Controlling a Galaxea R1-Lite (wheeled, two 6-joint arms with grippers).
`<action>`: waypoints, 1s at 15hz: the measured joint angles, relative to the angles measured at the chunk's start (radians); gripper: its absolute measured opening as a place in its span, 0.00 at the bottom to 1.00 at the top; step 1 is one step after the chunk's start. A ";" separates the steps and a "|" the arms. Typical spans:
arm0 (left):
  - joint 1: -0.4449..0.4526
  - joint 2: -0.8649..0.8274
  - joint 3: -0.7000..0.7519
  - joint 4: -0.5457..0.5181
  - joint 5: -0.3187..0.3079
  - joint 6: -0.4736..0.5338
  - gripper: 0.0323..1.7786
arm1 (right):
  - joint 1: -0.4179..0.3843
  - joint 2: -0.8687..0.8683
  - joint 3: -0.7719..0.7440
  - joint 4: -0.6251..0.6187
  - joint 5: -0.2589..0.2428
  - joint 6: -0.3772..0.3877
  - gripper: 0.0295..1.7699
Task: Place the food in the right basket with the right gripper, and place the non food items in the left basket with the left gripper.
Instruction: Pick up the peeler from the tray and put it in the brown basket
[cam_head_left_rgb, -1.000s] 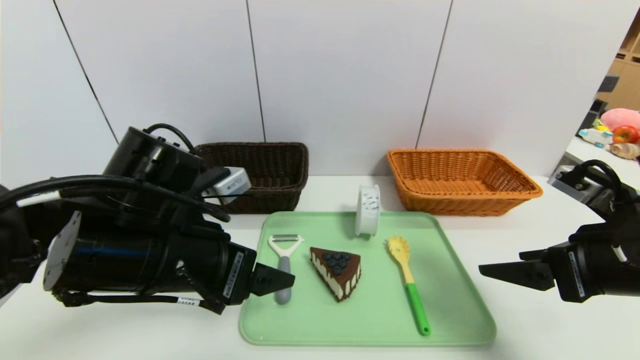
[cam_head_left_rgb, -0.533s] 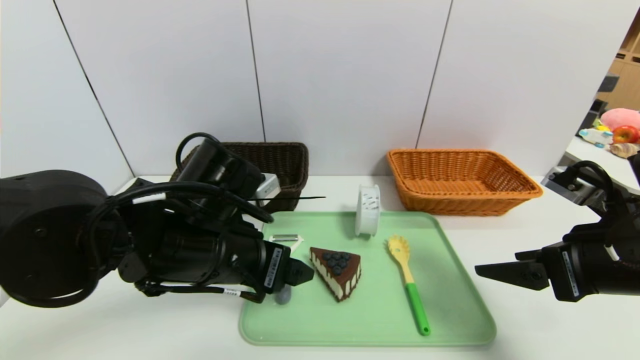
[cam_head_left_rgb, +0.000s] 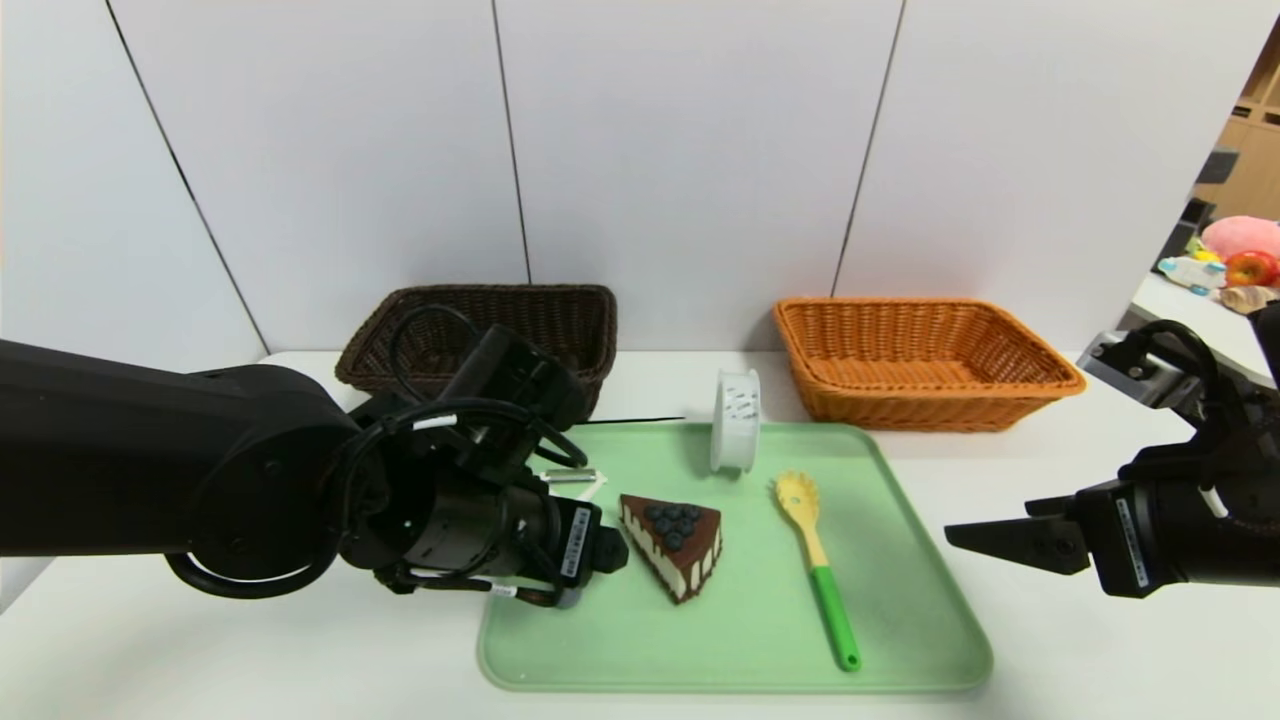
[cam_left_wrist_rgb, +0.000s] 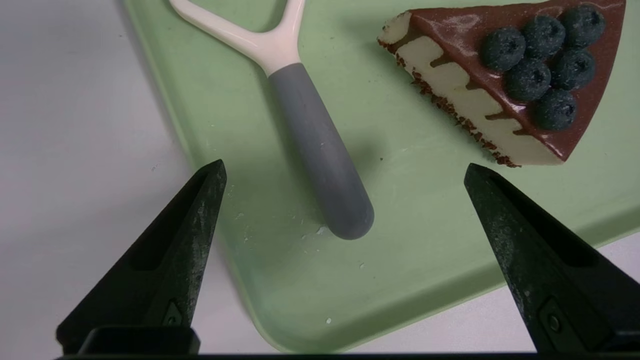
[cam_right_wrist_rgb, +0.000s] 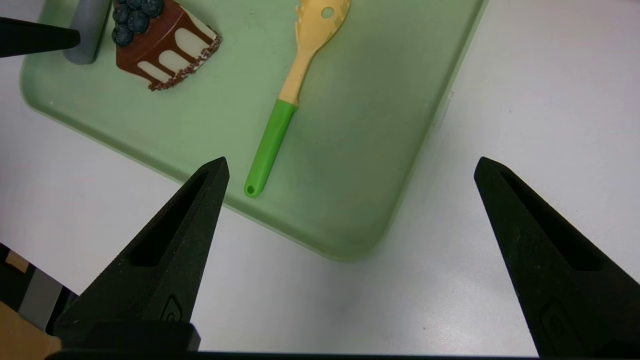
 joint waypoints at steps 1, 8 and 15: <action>0.000 0.006 -0.004 0.000 0.000 -0.001 0.95 | 0.000 0.001 0.001 0.000 0.000 0.001 0.96; -0.005 0.059 -0.031 0.000 0.006 -0.024 0.95 | -0.001 0.002 0.004 -0.002 0.001 0.012 0.96; -0.026 0.099 -0.055 0.000 0.101 -0.021 0.95 | -0.001 0.005 0.004 -0.010 0.002 0.012 0.96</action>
